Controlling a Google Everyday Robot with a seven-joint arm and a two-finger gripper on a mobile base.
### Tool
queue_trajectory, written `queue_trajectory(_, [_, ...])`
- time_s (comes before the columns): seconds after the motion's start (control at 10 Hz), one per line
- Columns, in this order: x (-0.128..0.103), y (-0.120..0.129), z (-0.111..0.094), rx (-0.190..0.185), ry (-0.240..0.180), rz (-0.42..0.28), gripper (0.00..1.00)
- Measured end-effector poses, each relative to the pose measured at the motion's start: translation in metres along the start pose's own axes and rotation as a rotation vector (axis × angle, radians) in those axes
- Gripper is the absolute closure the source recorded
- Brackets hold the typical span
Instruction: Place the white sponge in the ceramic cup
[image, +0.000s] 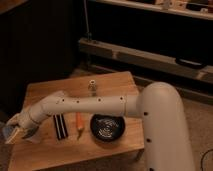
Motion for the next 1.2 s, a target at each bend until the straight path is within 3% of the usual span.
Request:
queue_trajectory(0.3, [0.005,-0.001,0.000,0.004,-0.008,0.003,0.85])
queue_trajectory(0.6, [0.006,-0.001,-0.001,0.013,-0.017,0.001,0.62])
queue_trajectory(0.8, [0.005,-0.001,-0.004,0.030,-0.025,-0.010,0.38])
queue_trajectory(1.0, [0.005,-0.001,-0.008,0.046,-0.029,-0.022,0.27])
queue_trajectory(1.2, [0.005,0.000,-0.013,0.081,-0.021,-0.026,0.27])
